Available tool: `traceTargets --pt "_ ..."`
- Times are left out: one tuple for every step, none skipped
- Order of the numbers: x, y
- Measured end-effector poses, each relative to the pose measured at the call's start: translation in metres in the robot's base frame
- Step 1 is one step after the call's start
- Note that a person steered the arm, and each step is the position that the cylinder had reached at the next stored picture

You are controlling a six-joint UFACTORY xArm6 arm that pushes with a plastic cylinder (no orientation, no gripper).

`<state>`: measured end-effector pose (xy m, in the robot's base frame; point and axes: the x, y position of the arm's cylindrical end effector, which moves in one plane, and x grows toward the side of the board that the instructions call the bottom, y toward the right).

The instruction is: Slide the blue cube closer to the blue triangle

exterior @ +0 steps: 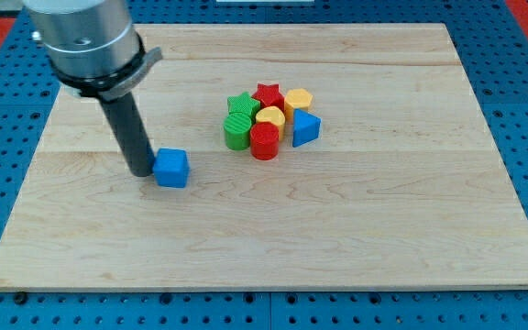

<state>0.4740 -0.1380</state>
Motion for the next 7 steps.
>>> traceTargets --pt "0.002 0.029" --pt "0.004 0.054" --pt "0.012 0.071" --pt "0.032 0.078" --pt "0.035 0.091" --pt "0.032 0.110" --pt "0.023 0.137"
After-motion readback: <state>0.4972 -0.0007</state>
